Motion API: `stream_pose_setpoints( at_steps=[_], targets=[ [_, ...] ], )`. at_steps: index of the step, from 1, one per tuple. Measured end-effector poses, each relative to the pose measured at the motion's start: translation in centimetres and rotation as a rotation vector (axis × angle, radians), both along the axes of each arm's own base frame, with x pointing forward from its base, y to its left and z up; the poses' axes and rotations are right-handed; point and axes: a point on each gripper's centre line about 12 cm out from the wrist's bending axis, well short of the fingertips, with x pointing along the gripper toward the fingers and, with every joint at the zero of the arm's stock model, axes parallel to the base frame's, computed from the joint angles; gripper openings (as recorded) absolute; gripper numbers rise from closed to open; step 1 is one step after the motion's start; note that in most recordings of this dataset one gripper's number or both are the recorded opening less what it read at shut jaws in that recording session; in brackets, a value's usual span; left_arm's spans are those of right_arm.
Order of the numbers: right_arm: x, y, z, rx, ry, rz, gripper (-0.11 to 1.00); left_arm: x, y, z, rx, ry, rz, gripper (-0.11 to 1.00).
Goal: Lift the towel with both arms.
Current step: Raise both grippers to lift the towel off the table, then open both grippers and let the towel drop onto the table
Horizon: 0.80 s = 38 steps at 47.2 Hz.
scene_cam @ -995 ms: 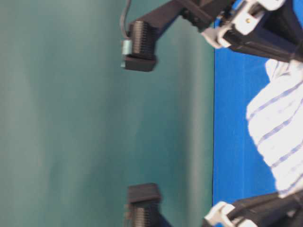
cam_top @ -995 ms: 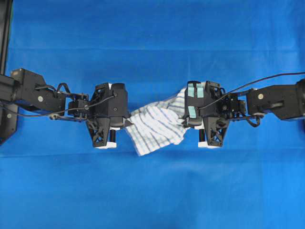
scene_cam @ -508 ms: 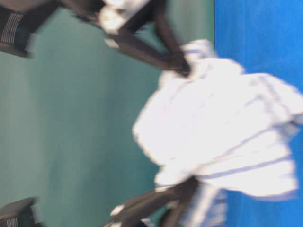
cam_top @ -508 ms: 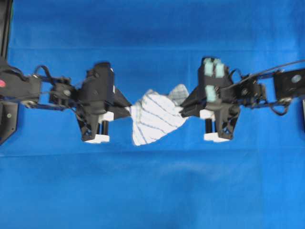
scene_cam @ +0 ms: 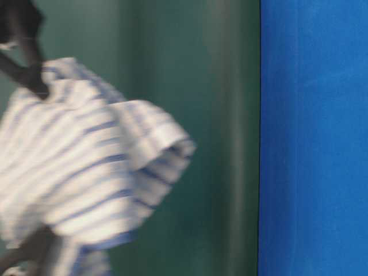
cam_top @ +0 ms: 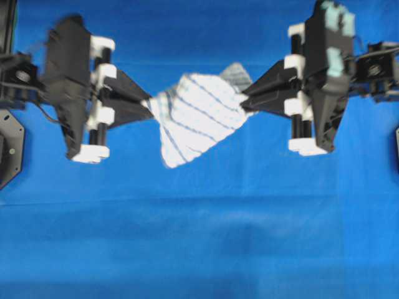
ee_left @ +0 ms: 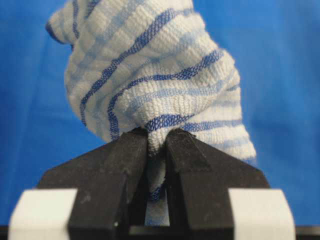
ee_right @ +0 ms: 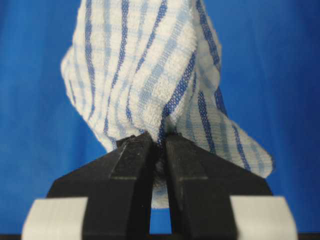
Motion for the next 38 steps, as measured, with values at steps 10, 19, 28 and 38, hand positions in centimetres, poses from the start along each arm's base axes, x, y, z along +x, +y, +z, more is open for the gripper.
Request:
stream_pose_setpoints(
  at_steps=[10,19,28,38],
  targets=[
    [-0.2,-0.2,4.0,-0.029,-0.054,-0.006,0.09,-1.2,0.9,3.7,0.017,-0.064,0.025,0.04],
    [-0.2,-0.5,5.3,-0.039,-0.083,-0.014,0.09,-1.8,1.4,4.8,0.056,-0.091,0.035,0.04],
    [-0.3,-1.1,5.4,-0.041,-0.084,-0.030,0.09,-1.7,1.5,4.6,0.077,-0.085,0.032,0.05],
    [-0.3,-1.7,5.4,-0.042,-0.082,-0.049,0.40,-1.5,1.6,4.4,0.077,-0.079,0.034,0.47]
  ],
)
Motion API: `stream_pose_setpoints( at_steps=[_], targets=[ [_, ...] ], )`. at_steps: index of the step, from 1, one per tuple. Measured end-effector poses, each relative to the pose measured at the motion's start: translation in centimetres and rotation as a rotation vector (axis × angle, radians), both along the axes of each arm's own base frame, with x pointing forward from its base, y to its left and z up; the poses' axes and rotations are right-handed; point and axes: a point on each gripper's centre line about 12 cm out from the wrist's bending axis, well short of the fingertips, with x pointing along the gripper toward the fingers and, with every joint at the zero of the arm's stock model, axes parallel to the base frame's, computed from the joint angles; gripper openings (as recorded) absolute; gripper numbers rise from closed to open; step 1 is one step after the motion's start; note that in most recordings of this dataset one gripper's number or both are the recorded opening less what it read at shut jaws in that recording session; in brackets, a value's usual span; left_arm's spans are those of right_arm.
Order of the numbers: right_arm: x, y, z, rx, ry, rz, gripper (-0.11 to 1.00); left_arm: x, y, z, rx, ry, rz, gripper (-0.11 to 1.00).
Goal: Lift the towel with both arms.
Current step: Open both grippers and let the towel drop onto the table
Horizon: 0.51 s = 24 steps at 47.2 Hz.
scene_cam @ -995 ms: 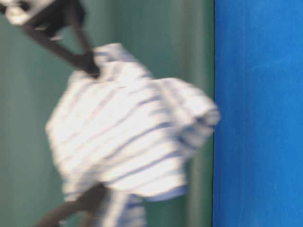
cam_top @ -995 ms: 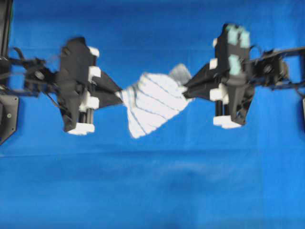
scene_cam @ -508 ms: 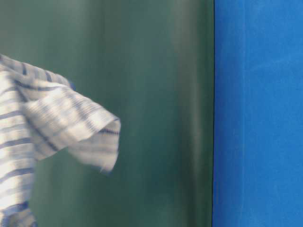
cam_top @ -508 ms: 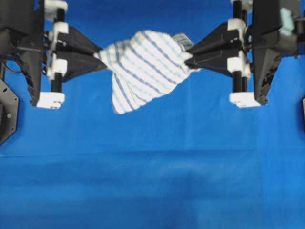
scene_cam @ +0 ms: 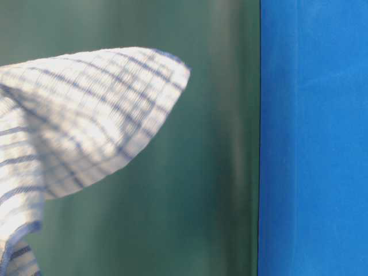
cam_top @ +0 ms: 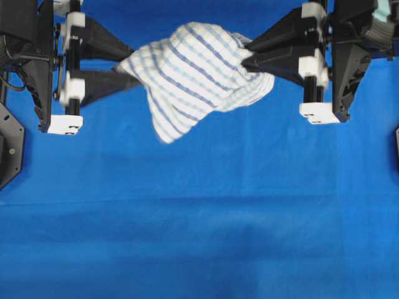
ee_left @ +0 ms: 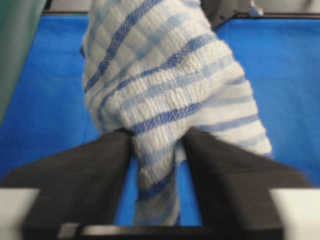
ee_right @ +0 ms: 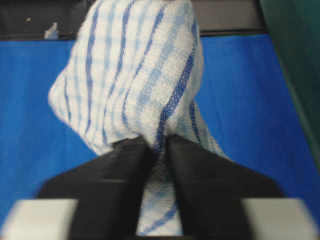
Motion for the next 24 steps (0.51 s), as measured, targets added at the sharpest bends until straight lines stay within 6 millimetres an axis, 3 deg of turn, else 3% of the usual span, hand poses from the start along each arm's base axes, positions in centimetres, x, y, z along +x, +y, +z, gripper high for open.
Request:
stream_pose_setpoints(
  at_steps=[5,8,19,24],
  targets=[
    [0.0,-0.1,0.0,-0.004,0.002,-0.002,0.67,0.0,0.0,0.1,0.000,-0.003,0.000,0.81],
    [0.1,-0.1,-0.1,-0.007,0.004,-0.003,0.67,0.0,0.0,0.1,0.002,-0.003,0.000,0.91],
    [0.3,-0.2,-0.5,-0.006,0.014,-0.006,0.64,-0.1,0.0,-0.2,0.000,0.005,0.000,0.92],
    [0.3,-0.1,-2.2,0.008,0.056,-0.008,0.64,-0.1,0.0,-1.6,-0.009,0.039,0.002,0.92]
  ],
)
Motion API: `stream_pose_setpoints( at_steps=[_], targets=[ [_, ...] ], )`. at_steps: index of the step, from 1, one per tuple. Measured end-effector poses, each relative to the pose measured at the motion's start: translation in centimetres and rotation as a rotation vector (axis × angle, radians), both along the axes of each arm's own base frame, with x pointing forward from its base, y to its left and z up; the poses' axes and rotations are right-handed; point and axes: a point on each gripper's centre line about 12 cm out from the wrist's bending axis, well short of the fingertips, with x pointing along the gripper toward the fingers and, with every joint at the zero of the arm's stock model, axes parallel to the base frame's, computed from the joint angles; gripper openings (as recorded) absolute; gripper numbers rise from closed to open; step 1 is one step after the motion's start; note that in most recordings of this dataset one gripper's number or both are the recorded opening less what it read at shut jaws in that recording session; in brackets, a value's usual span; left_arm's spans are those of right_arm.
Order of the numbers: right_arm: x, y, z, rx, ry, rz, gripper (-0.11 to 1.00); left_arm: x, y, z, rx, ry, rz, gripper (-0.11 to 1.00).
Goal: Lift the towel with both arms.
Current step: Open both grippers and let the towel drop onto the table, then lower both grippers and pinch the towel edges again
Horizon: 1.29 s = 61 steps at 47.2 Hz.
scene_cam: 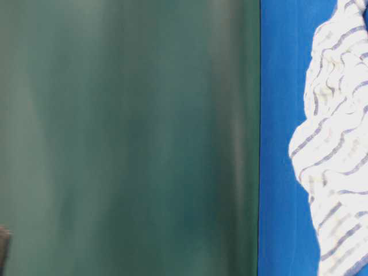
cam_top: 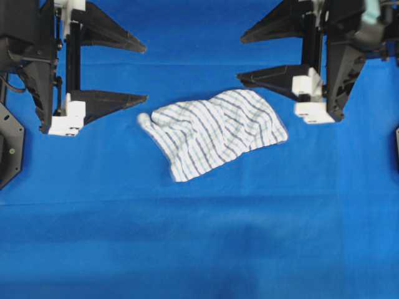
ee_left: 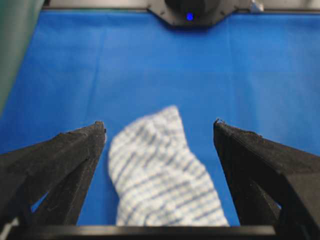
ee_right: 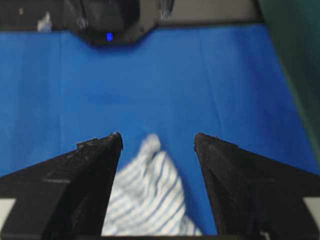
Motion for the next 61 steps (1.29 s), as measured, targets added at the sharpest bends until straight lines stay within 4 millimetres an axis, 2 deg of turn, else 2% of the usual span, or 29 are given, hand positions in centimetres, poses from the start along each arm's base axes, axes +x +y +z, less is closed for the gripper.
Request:
stream_pose_setpoints(
  at_steps=[9,19,35,47,54,61],
  targets=[
    [0.2,0.7,-4.7,0.036,0.096,0.007,0.64,0.6,-0.4,-4.2,-0.018,0.079,-0.009,0.92],
    [0.6,2.0,-10.3,0.063,0.173,0.036,0.64,2.3,-2.1,-8.0,-0.021,0.097,-0.064,0.92],
    [0.8,2.1,-19.1,0.061,0.369,0.041,0.64,7.1,-3.8,-15.0,-0.024,0.199,-0.106,0.92],
    [0.6,2.2,-23.7,0.069,0.440,0.047,0.64,9.5,-4.1,-21.1,-0.027,0.334,-0.107,0.92],
    [0.6,2.3,-25.9,0.071,0.440,0.056,0.64,10.0,-4.7,-23.9,-0.024,0.370,-0.119,0.92],
    [0.5,2.4,-27.7,0.075,0.454,0.060,0.64,10.1,-4.8,-25.8,-0.024,0.388,-0.121,0.92]
  ],
)
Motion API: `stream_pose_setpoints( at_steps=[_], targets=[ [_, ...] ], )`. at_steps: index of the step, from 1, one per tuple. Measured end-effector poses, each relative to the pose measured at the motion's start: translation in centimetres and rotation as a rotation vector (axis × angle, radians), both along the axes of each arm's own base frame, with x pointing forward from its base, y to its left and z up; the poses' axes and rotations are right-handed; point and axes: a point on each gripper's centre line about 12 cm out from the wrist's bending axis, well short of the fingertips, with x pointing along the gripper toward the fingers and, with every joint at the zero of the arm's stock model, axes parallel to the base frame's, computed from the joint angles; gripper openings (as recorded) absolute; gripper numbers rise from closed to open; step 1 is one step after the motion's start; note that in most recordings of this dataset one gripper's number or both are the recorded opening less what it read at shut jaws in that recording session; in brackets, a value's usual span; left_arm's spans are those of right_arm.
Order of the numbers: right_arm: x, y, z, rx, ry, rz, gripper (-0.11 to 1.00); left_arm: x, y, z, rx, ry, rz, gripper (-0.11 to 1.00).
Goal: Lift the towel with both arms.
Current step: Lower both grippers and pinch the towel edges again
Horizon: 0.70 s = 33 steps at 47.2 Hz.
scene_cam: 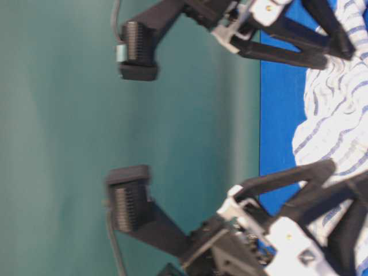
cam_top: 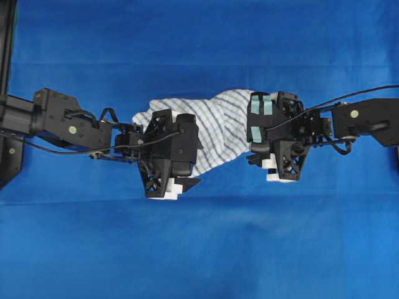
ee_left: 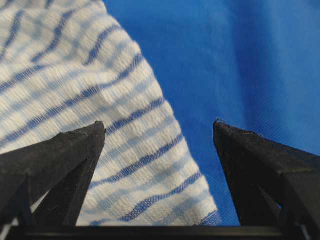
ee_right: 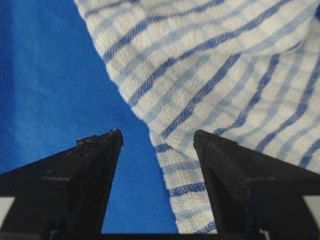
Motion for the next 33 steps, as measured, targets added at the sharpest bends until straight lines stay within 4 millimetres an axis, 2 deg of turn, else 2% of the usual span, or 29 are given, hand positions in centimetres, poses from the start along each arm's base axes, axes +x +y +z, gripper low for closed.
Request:
stream_pose_setpoints(
  at_steps=[14,24,27,30,33],
  targets=[
    [-0.1,-0.1,-2.5,0.002,0.058,-0.002,0.64,0.0,0.0,-2.3,0.004,0.026,0.000,0.92],
    [0.1,-0.5,-2.6,0.004,0.042,-0.014,0.63,-0.1,0.0,-3.1,0.006,0.046,-0.001,0.88],
    [0.2,-0.6,-2.5,0.005,0.029,-0.016,0.60,-0.1,0.0,-3.1,0.006,0.050,-0.001,0.82],
    [0.3,-0.8,-2.6,0.006,0.022,-0.020,0.53,-0.1,0.0,-3.2,0.007,0.056,-0.001,0.70],
    [0.3,-1.0,-2.7,0.007,0.017,-0.027,0.36,-0.2,0.0,-3.2,0.008,0.064,-0.003,0.52]
  ],
)
